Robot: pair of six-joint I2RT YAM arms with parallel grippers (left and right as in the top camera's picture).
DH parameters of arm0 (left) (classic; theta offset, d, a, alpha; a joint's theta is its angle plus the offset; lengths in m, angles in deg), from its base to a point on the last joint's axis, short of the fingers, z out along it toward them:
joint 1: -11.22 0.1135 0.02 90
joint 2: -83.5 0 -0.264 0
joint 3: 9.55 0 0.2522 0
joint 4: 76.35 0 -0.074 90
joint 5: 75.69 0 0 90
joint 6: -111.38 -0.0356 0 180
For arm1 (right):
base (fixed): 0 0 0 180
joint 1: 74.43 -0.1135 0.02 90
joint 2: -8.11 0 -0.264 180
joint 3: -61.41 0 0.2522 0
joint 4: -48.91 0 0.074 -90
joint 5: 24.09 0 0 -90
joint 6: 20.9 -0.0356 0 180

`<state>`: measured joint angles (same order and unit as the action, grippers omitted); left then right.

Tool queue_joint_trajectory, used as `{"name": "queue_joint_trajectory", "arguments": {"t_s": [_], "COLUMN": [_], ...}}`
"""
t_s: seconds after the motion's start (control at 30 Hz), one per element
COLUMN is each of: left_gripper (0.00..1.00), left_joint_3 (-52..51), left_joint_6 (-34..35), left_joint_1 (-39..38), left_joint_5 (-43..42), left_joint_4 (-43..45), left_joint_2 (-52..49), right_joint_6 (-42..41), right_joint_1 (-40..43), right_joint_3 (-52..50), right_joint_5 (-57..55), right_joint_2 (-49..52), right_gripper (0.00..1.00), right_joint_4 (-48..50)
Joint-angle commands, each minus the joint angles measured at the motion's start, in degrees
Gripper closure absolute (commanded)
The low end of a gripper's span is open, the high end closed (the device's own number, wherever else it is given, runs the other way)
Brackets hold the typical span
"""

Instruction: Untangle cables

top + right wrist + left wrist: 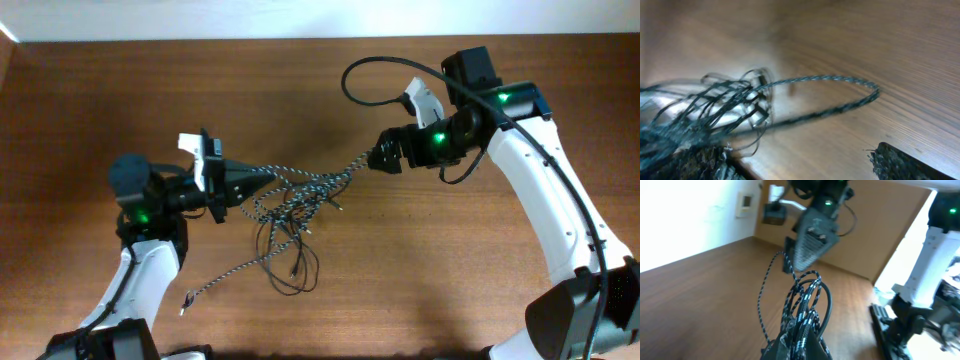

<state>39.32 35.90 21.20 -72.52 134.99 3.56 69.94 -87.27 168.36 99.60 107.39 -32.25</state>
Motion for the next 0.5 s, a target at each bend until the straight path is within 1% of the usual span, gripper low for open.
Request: {"name": "queue_joint_trajectory", "arguments": {"t_s": [0.0, 0.17, 0.23, 0.27, 0.3, 0.33, 0.37, 0.4, 0.43, 0.47], "left_gripper": [1.00, 1.00, 1.00, 1.00, 1.00, 1.00, 1.00, 1.00, 1.00, 1.00], "left_joint_3": [0.59, 0.59, 0.59, 0.59, 0.59, 0.59, 0.59, 0.59, 0.59, 0.59], "left_joint_6": [-0.50, -0.52, -0.52, -0.52, -0.52, -0.50, -0.50, -0.50, -0.48, -0.46], "left_joint_1": [3.19, 3.37, 3.37, 3.37, 3.37, 3.37, 3.37, 3.37, 3.37, 3.37], "left_joint_5": [0.68, 0.96, 0.98, 1.16, 1.18, 1.16, 1.22, 1.36, 3.02, 5.81], "left_joint_4": [0.31, 0.31, -0.24, -1.16, -2.56, -3.80, -5.46, -6.45, -8.48, -11.47], "left_joint_2": [0.44, 0.44, 0.44, 0.44, 0.39, 0.39, 0.39, 0.39, 0.39, 0.39], "right_joint_6": [9.81, 25.92, 31.26, 36.92, 39.26, 39.28, 39.12, 37.27, 36.17, 36.11], "right_joint_1": [0.04, -0.31, -3.02, -4.76, -7.06, -9.07, -11.32, -13.73, -17.22, -20.87], "right_joint_3": [0.59, 0.57, 0.59, 0.59, 0.59, 1.09, 3.34, 5.60, 7.93, 9.22], "right_joint_5": [14.27, 27.71, 28.00, 27.85, 26.03, 25.64, 20.04, 12.76, 3.23, -6.62], "right_joint_2": [-0.24, -0.24, -0.24, -0.24, -0.24, -0.37, -1.03, -1.88, -2.56, -2.82], "right_gripper": [0.01, 0.01, 0.11, 0.14, 0.33, 0.33, 0.33, 0.33, 0.36, 0.47], "right_joint_4": [-1.20, -3.96, -3.72, -3.39, 0.44, 2.40, 2.67, 2.67, 2.71, 2.99]}}
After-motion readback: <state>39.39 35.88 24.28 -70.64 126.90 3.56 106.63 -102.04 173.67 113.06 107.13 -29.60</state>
